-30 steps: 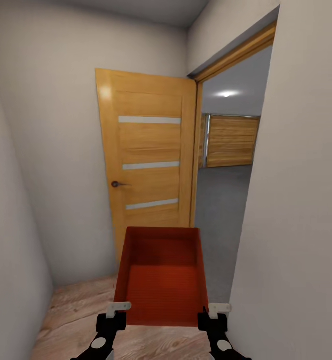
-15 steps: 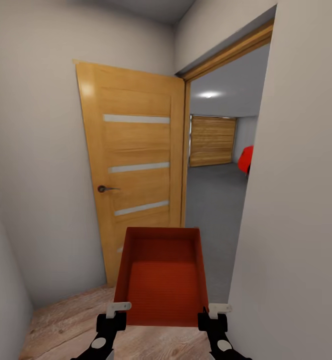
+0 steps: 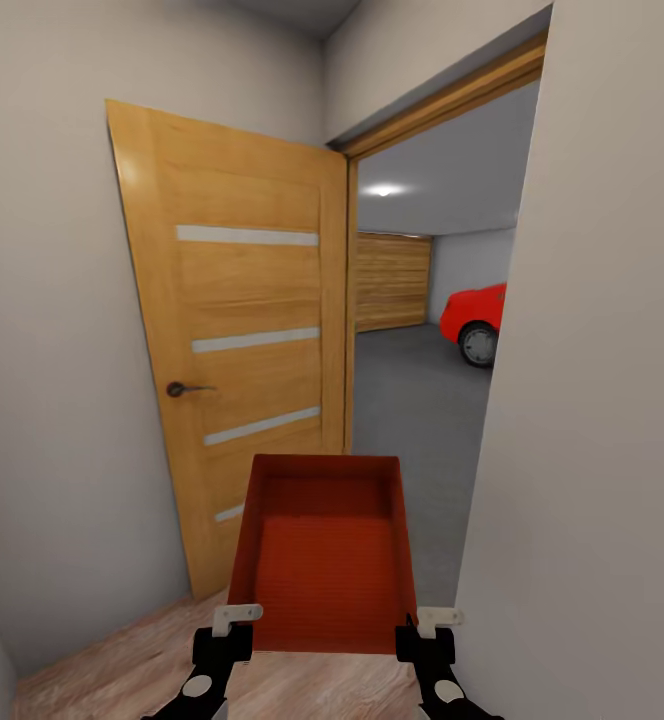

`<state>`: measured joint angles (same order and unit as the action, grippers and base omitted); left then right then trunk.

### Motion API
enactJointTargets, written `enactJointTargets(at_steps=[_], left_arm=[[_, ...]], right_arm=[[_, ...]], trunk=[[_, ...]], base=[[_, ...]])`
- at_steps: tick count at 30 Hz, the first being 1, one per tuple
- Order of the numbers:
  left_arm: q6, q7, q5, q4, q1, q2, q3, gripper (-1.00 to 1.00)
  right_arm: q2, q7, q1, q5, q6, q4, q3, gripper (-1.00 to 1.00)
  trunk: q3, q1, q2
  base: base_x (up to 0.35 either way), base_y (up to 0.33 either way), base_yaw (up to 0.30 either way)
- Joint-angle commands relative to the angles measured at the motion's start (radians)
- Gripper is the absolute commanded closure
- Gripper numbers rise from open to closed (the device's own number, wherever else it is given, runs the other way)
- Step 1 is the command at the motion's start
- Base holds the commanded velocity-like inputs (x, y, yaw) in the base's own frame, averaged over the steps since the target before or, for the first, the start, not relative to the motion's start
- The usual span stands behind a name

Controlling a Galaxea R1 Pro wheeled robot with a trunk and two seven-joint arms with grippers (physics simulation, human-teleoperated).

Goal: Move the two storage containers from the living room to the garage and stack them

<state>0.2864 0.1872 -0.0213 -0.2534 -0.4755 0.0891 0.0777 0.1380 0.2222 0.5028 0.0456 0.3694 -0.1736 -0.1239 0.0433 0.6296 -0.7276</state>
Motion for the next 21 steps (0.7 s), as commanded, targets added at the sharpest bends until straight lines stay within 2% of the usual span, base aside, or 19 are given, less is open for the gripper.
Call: enactJointTargets(at_steps=[1, 21], left_arm=[[0.002, 0.011, -0.006, 0.002, 0.0, -0.002, -0.009, 1.0], [0.002, 0.011, -0.005, 0.002, 0.0, -0.002, -0.009, 1.0]], right_arm=[[0.0, -0.015, 0.002, -0.016, 0.034, -0.044, 0.027, 1.0], [0.0, -0.015, 0.002, -0.016, 0.035, -0.044, 0.027, 1.0]], trunk=[[0.002, 0.001, -0.002], [0.002, 0.001, -0.002]], base=[[0.17, 0.279, -0.242], [0.208, 0.271, -0.242]])
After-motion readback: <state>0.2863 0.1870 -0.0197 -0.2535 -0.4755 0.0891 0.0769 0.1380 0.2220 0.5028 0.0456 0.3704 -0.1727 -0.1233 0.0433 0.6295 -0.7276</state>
